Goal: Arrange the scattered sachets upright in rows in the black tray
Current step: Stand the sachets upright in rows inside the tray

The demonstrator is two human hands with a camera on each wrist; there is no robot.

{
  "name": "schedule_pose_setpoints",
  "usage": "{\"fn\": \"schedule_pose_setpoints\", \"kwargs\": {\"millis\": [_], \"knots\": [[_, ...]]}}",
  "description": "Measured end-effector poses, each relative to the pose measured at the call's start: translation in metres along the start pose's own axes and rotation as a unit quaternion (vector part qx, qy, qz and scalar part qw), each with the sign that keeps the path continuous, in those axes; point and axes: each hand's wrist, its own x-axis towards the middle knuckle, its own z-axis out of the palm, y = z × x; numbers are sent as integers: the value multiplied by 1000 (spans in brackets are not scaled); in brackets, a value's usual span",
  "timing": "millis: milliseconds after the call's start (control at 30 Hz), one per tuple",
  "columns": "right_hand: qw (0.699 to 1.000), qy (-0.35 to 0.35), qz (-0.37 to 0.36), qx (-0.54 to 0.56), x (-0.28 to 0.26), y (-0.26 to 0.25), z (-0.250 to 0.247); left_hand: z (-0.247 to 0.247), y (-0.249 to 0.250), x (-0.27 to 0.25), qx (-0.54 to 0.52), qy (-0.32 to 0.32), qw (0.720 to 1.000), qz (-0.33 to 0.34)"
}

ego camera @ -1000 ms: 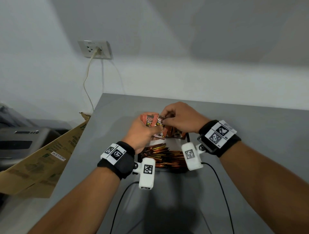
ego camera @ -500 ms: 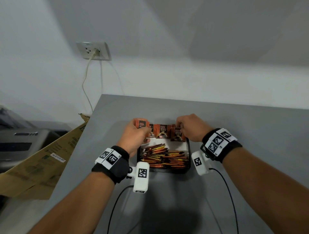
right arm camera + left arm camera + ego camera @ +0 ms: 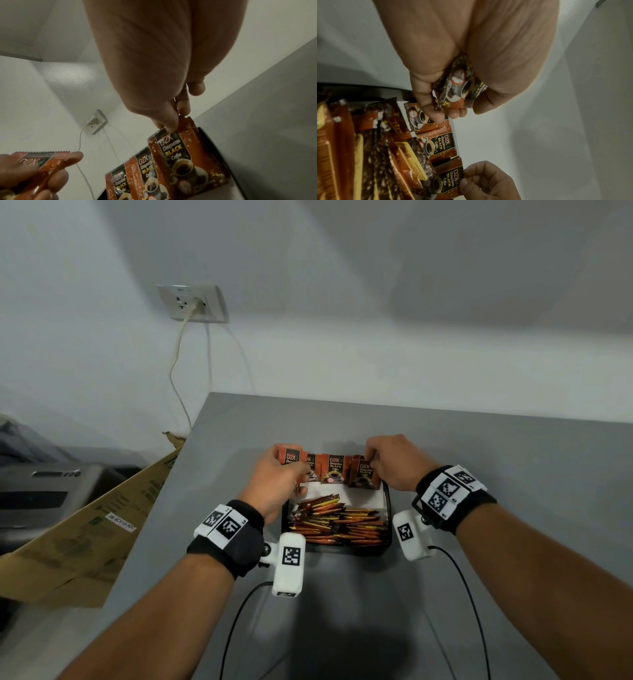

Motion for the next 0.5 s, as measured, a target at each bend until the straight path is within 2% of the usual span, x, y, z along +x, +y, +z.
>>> {"fn": "schedule_pose_setpoints", "kwargs": {"millis": [233,500], "knots": [[1000,8,2,-9,2,2,7,1,0,-1,3,-6,1000,-7],[998,57,-20,-20,0,2,4,2,3,-3,-42,-22,999,-15]]}}
